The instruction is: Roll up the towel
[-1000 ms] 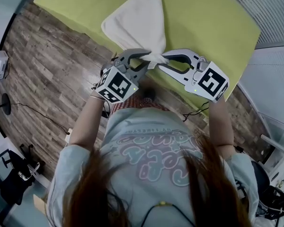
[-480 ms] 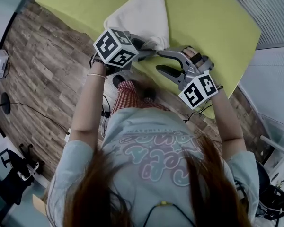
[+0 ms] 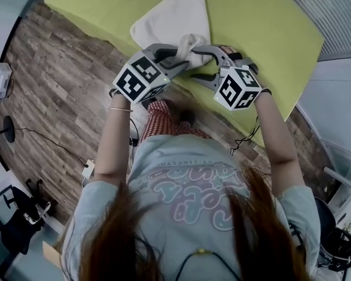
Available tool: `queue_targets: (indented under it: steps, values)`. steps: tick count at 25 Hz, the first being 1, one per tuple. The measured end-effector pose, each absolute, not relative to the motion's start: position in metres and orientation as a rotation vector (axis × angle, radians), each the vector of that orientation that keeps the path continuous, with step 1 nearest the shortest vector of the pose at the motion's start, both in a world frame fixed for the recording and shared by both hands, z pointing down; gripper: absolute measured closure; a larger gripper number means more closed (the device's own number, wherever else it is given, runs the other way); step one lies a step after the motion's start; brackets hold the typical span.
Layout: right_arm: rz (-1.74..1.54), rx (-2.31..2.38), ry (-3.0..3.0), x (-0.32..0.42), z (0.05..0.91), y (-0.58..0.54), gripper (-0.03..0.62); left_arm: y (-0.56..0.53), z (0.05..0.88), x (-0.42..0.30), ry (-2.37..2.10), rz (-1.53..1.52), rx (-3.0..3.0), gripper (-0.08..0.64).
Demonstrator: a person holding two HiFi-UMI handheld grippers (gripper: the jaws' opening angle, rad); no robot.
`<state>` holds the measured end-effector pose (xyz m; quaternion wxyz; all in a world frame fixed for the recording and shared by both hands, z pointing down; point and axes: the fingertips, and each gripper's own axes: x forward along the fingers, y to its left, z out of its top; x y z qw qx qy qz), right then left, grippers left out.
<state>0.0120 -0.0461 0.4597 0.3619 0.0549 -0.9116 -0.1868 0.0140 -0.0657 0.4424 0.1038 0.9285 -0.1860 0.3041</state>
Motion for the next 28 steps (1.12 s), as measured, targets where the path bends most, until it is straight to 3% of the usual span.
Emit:
queue_targets:
  steps: [4, 7, 9, 11, 23, 26, 28]
  values:
    - [-0.459, 0.099, -2.325, 0.01, 0.461, -0.047, 0.301, -0.061, 0.403, 0.002, -0.736, 0.83, 2.944, 0.442]
    - [-0.379, 0.057, -2.354, 0.006, 0.458, -0.05, 0.301, -0.042, 0.403, 0.023, -0.53, 0.978, 3.099, 0.44]
    - [-0.347, 0.038, -2.375, 0.003, 0.458, -0.05, 0.301, -0.036, 0.42, 0.034, -0.378, 1.104, 3.106, 0.375]
    - [-0.358, 0.019, -2.368, 0.001, 0.458, -0.05, 0.301, -0.037, 0.431, 0.037, -0.299, 1.164, 3.108, 0.36]
    - [-0.763, 0.083, -2.235, 0.035, 0.447, -0.056, 0.308, -0.046, 0.456, 0.029, -0.214, 1.445, 3.072, 0.36]
    - [-0.838, 0.083, -2.204, 0.032, 0.454, -0.061, 0.425, -0.049, 0.457, 0.027, -0.262, 1.464, 3.092, 0.365]
    - [-0.816, 0.115, -2.237, 0.031, 0.457, -0.066, 0.454, -0.051, 0.459, 0.023, -0.294, 1.467, 3.113, 0.364]
